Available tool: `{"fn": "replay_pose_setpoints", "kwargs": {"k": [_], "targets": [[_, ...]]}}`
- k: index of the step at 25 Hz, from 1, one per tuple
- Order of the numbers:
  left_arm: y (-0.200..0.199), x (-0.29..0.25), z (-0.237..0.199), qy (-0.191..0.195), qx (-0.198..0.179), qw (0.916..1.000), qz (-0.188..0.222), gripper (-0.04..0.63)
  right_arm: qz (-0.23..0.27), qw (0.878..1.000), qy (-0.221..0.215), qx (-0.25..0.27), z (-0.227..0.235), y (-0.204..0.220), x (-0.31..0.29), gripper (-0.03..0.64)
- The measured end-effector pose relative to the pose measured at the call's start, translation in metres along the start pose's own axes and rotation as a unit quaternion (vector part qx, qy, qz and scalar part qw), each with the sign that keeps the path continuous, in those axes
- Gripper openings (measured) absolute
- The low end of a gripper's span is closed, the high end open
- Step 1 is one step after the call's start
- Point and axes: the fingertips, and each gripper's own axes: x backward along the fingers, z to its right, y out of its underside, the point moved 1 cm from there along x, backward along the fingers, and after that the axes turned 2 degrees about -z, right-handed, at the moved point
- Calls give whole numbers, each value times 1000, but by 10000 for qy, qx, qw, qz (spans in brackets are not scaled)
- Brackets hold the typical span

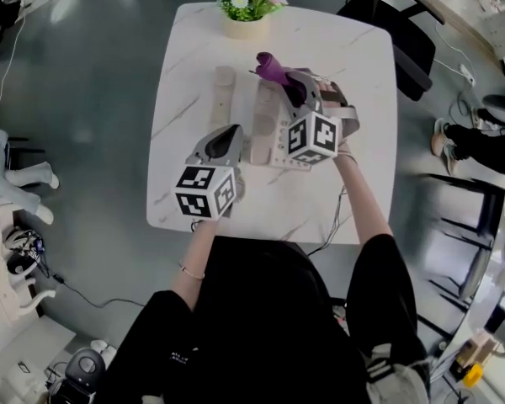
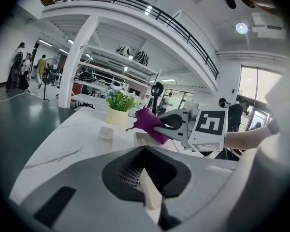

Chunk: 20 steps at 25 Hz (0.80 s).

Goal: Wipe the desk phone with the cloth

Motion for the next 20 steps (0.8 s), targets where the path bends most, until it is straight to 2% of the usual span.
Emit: {"fn": "replay_pose_setpoints", "kwargs": {"k": [5, 20], "targets": [[2, 0, 0, -25, 20, 10000, -30, -3, -47, 9991, -381, 181, -24, 2, -6, 38], [17, -2, 2, -2, 70, 9998, -178, -3, -37, 9977, -661, -104, -37, 5, -8, 38]]}}
